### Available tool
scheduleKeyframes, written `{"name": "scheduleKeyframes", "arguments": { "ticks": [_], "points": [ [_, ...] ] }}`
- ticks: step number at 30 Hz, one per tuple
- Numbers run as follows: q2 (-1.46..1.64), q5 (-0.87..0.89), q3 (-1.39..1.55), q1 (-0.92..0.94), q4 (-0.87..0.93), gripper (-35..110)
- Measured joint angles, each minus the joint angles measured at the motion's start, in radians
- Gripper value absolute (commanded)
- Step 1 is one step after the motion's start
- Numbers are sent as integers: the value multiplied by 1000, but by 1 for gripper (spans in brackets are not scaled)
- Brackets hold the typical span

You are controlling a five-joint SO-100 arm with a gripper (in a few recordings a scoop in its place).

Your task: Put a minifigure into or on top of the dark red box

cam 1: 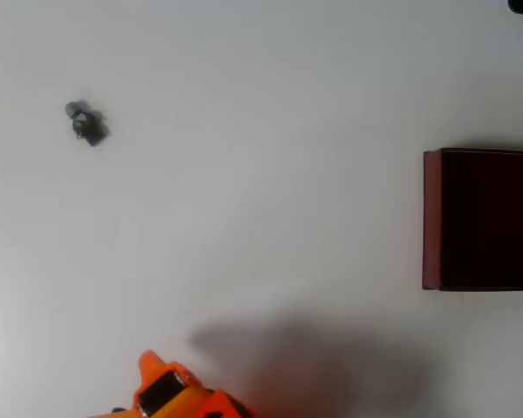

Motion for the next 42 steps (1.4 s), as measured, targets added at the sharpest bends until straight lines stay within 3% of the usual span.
{"name": "scheduleKeyframes", "arguments": {
  "ticks": [17,23,28,31,35,39,42],
  "points": [
    [2,55,5,0,0,0],
    [-2,480,-12,104,-64,1],
    [0,980,-14,181,-121,8],
    [0,1292,52,153,-264,20],
    [-86,1644,110,89,-471,24],
    [-233,1787,71,100,-494,25],
    [-460,1784,-129,147,-382,26]
  ]
}}
